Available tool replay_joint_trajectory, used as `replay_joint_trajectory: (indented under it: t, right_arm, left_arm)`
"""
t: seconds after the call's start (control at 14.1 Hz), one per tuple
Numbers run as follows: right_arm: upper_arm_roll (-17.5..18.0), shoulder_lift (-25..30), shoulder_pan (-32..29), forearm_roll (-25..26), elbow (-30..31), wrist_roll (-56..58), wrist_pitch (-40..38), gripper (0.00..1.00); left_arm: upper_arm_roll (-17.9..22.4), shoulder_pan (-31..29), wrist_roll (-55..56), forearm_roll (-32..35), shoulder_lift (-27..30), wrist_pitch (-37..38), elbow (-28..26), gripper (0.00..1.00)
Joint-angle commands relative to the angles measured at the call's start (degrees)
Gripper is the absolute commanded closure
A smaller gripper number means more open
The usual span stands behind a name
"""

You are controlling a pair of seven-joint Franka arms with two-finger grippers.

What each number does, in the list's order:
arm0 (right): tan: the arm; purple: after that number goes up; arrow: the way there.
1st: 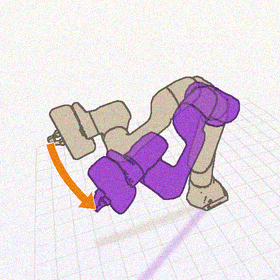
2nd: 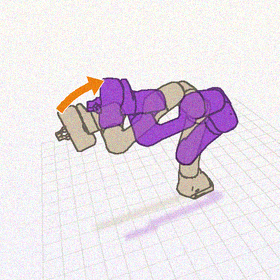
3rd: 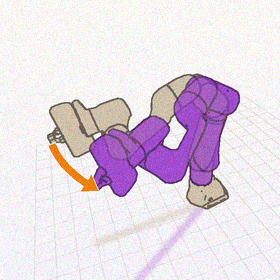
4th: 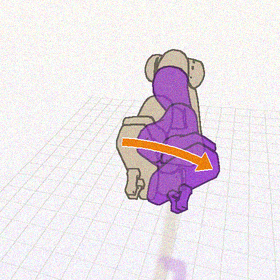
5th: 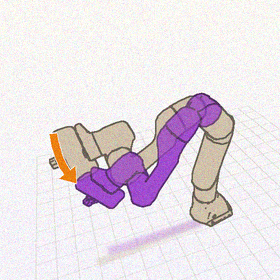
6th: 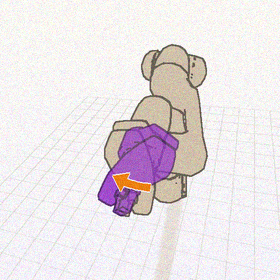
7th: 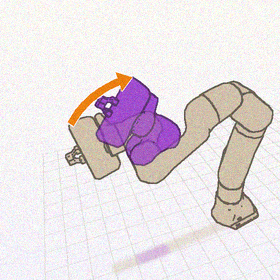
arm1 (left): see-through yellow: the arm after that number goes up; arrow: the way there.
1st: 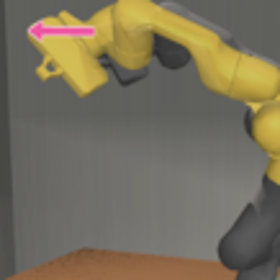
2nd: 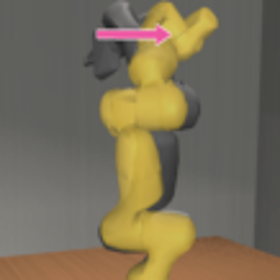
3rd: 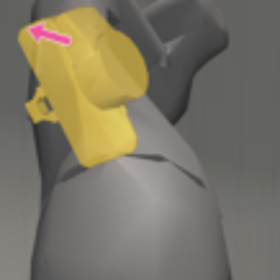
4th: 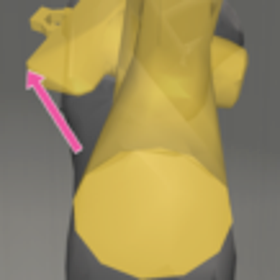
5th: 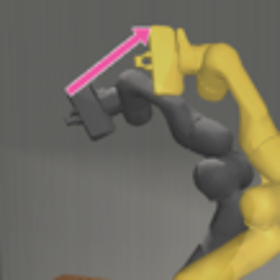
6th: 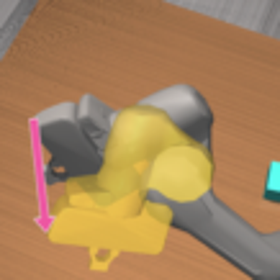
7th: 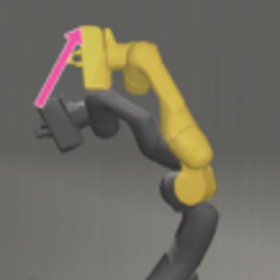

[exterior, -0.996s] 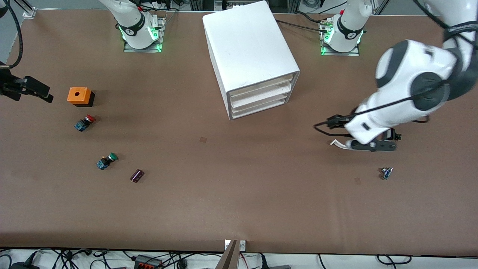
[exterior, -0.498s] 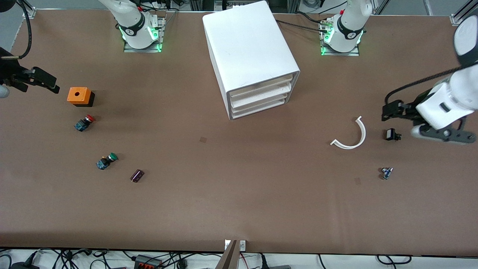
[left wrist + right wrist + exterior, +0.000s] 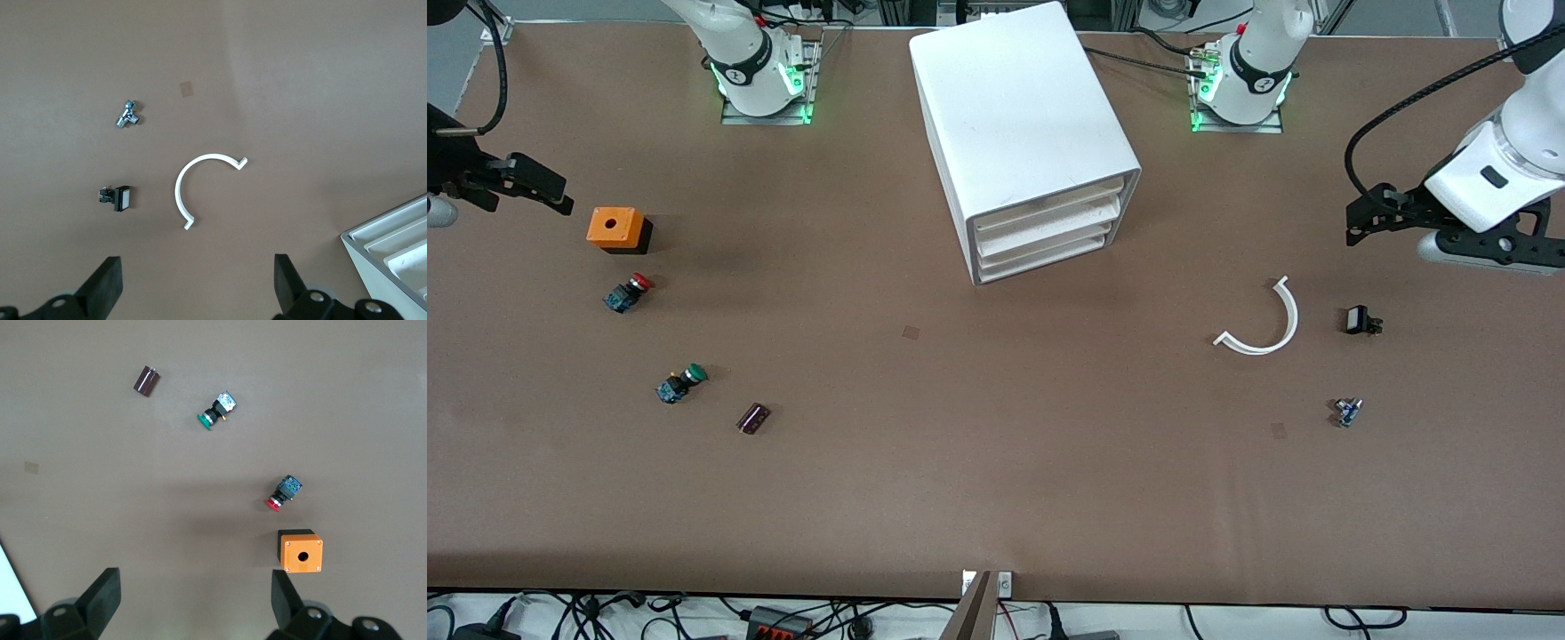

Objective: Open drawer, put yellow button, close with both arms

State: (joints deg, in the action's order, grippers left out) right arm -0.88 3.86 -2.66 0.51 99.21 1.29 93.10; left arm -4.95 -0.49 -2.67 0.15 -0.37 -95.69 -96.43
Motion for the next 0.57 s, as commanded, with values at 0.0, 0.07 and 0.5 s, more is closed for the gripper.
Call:
replay_joint_trajectory:
  t: [0.0, 0.07, 0.5]
  right_arm:
    - [0.7, 1.5, -0.8, 0.4, 1.3, 0.6, -0.4, 0.0]
    - [0.7, 1.5, -0.8, 0.4, 1.3, 0.6, -0.3, 0.0]
    - [0.7, 2.0, -0.8, 0.8, 1.7, 1.2, -0.3, 0.0]
  left_arm:
    - [1.7, 1.1, -1.0, -0.1, 1.6, -1.3, -2.4, 0.0]
    - [1.6, 0.7, -1.1, -0.2, 1.2, -1.0, -1.9, 0.0]
    - [1.0, 0.6, -1.5, -0.2, 1.2, -1.0, -1.0, 0.0]
